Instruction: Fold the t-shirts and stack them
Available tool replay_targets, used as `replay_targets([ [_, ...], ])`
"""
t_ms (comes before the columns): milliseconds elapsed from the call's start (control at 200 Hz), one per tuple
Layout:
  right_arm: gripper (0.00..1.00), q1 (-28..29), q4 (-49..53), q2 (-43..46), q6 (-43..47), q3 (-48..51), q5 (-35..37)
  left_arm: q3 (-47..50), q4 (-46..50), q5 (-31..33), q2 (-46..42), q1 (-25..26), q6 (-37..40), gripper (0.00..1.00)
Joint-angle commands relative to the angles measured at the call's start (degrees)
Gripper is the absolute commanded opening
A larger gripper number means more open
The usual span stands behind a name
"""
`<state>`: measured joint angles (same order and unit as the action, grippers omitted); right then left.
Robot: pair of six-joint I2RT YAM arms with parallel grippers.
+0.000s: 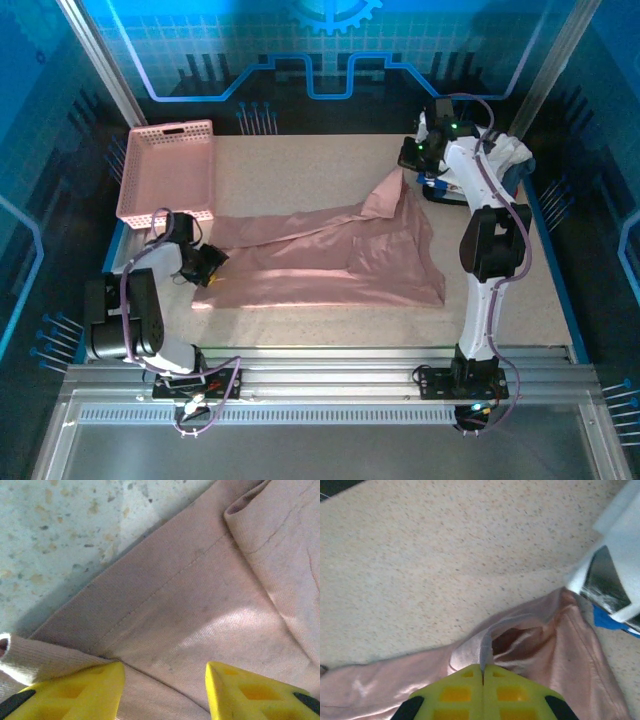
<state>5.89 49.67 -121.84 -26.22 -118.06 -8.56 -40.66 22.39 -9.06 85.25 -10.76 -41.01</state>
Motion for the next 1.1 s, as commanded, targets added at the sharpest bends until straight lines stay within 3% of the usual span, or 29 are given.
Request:
replay_targets([
  [0, 0.00, -0.15, -2.25, -1.05, -4.29, -3.06, -4.61, 2.70, 6.35, 2.26, -1.84, -0.57, 0.24, 0.54],
  [245, 0.00, 0.10, -0.89, -4.37, -6.29, -10.19, -8.32, -5.80, 11.77, 1.98, -11.77, -0.81, -0.65, 0.73],
  [420, 0.00, 0.18, -0.38, -3.94, -6.13, -10.89, -9.28, -12.52, 12.39, 0.74, -9.75, -2.77, -0.04, 0.77],
  [595, 0.00, 0.10, -0.18, -2.62, -5.60, -9.85, -9.92, -15.35, 11.01, -1.36, -3.06, -4.53, 0.54, 0.75],
  [745, 0.00, 0.17, -0.14, -1.40, -4.93, -8.15, -10.09, -16.69, 8.49, -5.65, 2.66, -5.14, -0.31, 0.65],
  [1096, 0.00, 0.17, -0.28, -0.24, -4.37, -5.79, -10.23, -15.85, 6.97, -3.62, 8.54, -5.09, -2.05, 0.57],
])
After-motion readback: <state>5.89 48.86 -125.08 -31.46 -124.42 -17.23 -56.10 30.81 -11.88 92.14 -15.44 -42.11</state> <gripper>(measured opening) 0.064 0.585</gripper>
